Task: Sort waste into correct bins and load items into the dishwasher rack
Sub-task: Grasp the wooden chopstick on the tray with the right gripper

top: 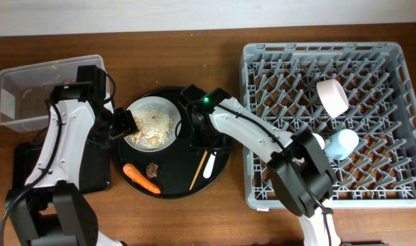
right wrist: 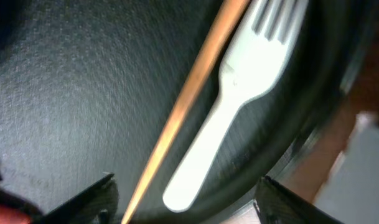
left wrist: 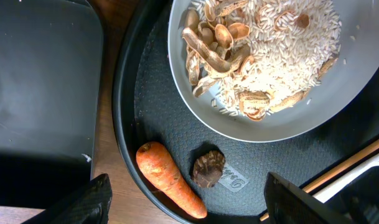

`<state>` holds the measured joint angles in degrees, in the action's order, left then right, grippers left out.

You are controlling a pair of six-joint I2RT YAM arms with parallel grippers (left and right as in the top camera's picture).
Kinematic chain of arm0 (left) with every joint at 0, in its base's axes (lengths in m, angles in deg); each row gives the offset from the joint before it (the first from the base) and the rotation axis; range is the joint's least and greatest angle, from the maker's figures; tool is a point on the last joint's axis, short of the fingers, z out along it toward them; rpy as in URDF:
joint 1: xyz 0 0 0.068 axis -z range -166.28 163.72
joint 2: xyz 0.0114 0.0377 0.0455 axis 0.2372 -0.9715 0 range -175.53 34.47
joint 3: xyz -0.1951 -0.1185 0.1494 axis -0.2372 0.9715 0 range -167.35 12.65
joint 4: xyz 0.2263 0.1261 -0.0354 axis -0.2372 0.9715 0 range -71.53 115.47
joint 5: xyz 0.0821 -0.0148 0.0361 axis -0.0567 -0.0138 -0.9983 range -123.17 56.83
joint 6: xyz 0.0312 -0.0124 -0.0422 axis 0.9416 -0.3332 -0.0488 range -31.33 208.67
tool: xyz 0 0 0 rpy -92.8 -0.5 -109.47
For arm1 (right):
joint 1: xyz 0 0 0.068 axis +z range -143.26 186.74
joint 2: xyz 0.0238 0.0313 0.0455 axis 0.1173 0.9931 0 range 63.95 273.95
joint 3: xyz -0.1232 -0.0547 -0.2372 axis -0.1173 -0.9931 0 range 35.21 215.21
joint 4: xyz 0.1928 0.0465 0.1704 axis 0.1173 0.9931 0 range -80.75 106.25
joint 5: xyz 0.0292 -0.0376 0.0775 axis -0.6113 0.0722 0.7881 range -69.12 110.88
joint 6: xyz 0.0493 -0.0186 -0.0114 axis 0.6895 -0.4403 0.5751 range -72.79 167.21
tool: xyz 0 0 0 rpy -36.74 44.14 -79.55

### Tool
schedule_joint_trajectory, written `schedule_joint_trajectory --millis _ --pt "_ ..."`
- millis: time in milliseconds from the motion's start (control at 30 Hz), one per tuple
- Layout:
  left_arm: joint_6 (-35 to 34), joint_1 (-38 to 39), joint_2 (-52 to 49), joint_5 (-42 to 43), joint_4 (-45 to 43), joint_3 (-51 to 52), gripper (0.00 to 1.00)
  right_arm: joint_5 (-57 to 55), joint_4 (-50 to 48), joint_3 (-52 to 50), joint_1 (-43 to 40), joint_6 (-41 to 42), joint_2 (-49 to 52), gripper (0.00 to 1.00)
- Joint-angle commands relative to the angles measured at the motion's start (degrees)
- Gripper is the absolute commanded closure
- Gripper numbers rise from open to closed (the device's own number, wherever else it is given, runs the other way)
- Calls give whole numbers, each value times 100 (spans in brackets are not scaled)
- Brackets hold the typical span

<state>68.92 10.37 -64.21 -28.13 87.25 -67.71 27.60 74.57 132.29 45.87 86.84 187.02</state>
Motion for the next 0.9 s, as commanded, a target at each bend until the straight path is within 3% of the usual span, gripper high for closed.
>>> schedule_joint_trajectory --millis 0,67,267,433,633,667,733,867 --pt "-9 -9 142 -61 9 2 22 11 -273 22 61 138 160 35" --pt "-9 -9 140 -61 13 2 22 11 -474 22 61 140 223 41" --pt "-9 -9 140 -61 13 2 22 15 -625 22 66 442 481 43" --pt "-9 -7 142 -59 13 2 22 7 -649 22 68 442 485 53" --pt "-9 -7 142 -59 13 2 22 20 -643 22 68 507 678 57" --pt "-9 -7 142 -59 13 2 22 33 -636 22 68 505 739 60" --pt "-9 -9 140 -59 13 2 22 17 -603 24 66 505 752 82" --pt "-9 -7 140 -59 11 2 22 57 -562 44 59 503 726 90"
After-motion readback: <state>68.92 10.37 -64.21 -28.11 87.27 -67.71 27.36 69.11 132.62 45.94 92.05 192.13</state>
